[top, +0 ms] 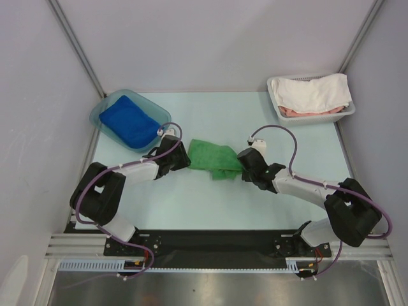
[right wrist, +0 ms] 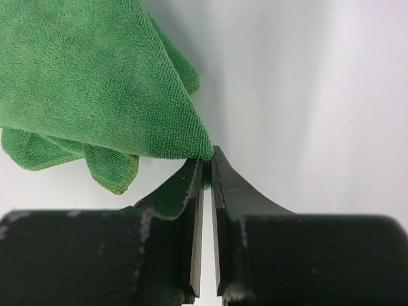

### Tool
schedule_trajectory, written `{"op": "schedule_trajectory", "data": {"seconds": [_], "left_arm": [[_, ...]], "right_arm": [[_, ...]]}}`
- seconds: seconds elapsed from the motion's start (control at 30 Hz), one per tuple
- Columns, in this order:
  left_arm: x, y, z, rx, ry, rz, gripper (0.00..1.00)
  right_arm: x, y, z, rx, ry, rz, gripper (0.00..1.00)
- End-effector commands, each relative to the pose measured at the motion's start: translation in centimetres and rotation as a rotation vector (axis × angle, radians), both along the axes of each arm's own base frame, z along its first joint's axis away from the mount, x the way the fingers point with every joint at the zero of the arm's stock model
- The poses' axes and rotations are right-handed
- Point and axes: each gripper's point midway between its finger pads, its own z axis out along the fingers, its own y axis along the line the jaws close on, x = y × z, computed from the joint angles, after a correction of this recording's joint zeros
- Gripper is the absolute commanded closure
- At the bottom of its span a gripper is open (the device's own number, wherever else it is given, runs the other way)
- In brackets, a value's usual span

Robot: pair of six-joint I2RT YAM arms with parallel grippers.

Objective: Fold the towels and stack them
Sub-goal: Move the towel to the center of the board

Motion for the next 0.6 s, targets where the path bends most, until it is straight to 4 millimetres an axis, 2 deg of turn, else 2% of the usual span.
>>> {"op": "schedule_trajectory", "data": {"seconds": [0.0, 0.2, 0.57], "left_arm": [[1.0, -1.2, 3.3, -0.036, -0.074, -0.016, 0.58], [0.9, -2.0, 3.7, -0.036, -0.076, -0.027, 0.58], [0.9, -2.1, 2.5, 0.006, -0.042, -0.017, 0.59]], "right_arm": [[0.7, -0.1, 1.2, 0.028, -0.045, -0.011, 0.90], [0.8, 0.0, 1.2, 0.036, -0.045, -0.009, 0.90], [0.7, -0.4, 1.0, 0.043, -0.043, -0.015, 0.90]]}}
